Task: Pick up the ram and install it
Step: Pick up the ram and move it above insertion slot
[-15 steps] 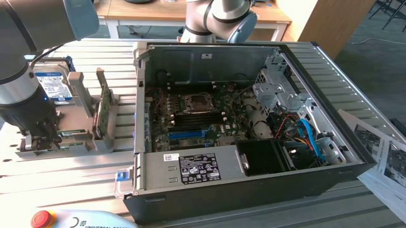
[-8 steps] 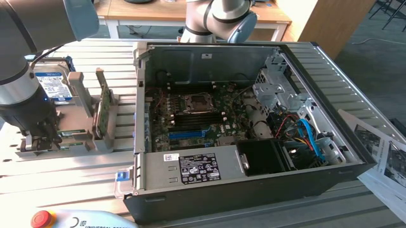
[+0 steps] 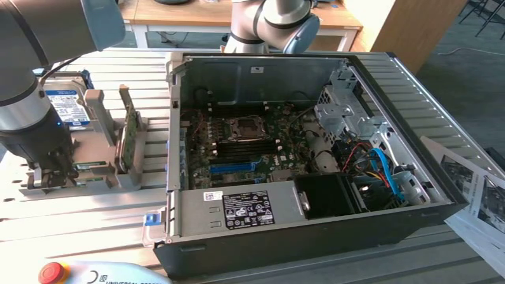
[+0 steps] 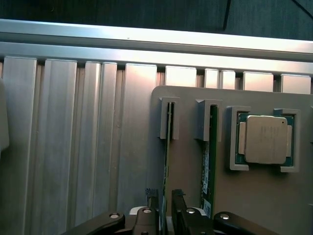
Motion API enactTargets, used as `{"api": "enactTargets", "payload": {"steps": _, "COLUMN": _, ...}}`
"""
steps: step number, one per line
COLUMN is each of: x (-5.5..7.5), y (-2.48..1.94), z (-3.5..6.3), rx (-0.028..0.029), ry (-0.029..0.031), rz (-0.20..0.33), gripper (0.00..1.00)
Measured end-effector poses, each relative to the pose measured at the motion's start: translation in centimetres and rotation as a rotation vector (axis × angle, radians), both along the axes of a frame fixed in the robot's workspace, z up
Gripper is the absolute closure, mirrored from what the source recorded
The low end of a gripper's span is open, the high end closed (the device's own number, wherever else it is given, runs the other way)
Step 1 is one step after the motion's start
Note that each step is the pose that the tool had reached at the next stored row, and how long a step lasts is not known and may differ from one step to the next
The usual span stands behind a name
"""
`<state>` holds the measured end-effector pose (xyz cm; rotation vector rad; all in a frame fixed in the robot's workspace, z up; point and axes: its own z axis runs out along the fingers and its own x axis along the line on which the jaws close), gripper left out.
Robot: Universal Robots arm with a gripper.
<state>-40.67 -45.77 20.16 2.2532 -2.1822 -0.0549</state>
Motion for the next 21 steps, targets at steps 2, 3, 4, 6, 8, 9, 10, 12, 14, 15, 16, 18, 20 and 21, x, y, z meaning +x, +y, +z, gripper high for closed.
{"api": "enactTargets", "payload": {"steps": 2, "x": 0.01, "y": 0.01, "z": 0.01, "rx": 0.0000, "ry": 0.0001, "rz": 0.000, "gripper": 0.75}}
{"api": "enactTargets", "payload": {"steps": 3, "x": 0.02, "y": 0.02, "z": 0.01, "rx": 0.0000, "ry": 0.0001, "rz": 0.000, "gripper": 0.75}}
{"api": "enactTargets", "payload": {"steps": 4, "x": 0.01, "y": 0.05, "z": 0.01, "rx": -0.0001, "ry": 0.0001, "rz": 0.000, "gripper": 0.75}}
{"api": "enactTargets", "payload": {"steps": 6, "x": 0.00, "y": 0.13, "z": 0.01, "rx": -0.0001, "ry": 0.0001, "rz": 0.000, "gripper": 0.75}}
{"api": "enactTargets", "payload": {"steps": 8, "x": 0.01, "y": 0.16, "z": 0.00, "rx": 0.0000, "ry": 0.0000, "rz": 0.000, "gripper": 0.75}}
{"api": "enactTargets", "payload": {"steps": 9, "x": 0.01, "y": 0.16, "z": 0.00, "rx": 0.0000, "ry": 0.0000, "rz": 0.000, "gripper": 0.75}}
{"api": "enactTargets", "payload": {"steps": 10, "x": 0.01, "y": 0.17, "z": 0.00, "rx": 0.0000, "ry": 0.0000, "rz": 0.000, "gripper": 0.75}}
{"api": "enactTargets", "payload": {"steps": 12, "x": 0.01, "y": 0.17, "z": 0.01, "rx": -0.0001, "ry": 0.0001, "rz": 0.000, "gripper": 0.75}}
{"api": "enactTargets", "payload": {"steps": 14, "x": 0.01, "y": 0.17, "z": 0.01, "rx": -0.0001, "ry": 0.0000, "rz": 0.000, "gripper": 0.75}}
{"api": "enactTargets", "payload": {"steps": 15, "x": 0.01, "y": 0.17, "z": 0.01, "rx": -0.0001, "ry": 0.0001, "rz": 0.000, "gripper": 0.75}}
{"api": "enactTargets", "payload": {"steps": 16, "x": 0.00, "y": 0.17, "z": 0.01, "rx": 0.0000, "ry": 0.0000, "rz": 0.000, "gripper": 0.75}}
{"api": "enactTargets", "payload": {"steps": 18, "x": 0.01, "y": 0.17, "z": 0.01, "rx": -0.0001, "ry": 0.0001, "rz": 0.000, "gripper": 0.75}}
{"api": "enactTargets", "payload": {"steps": 20, "x": 0.01, "y": 0.17, "z": 0.01, "rx": 0.0000, "ry": 0.0001, "rz": 0.000, "gripper": 0.75}}
{"api": "enactTargets", "payload": {"steps": 21, "x": 0.01, "y": 0.18, "z": 0.00, "rx": 0.0001, "ry": 0.0000, "rz": 0.000, "gripper": 0.75}}
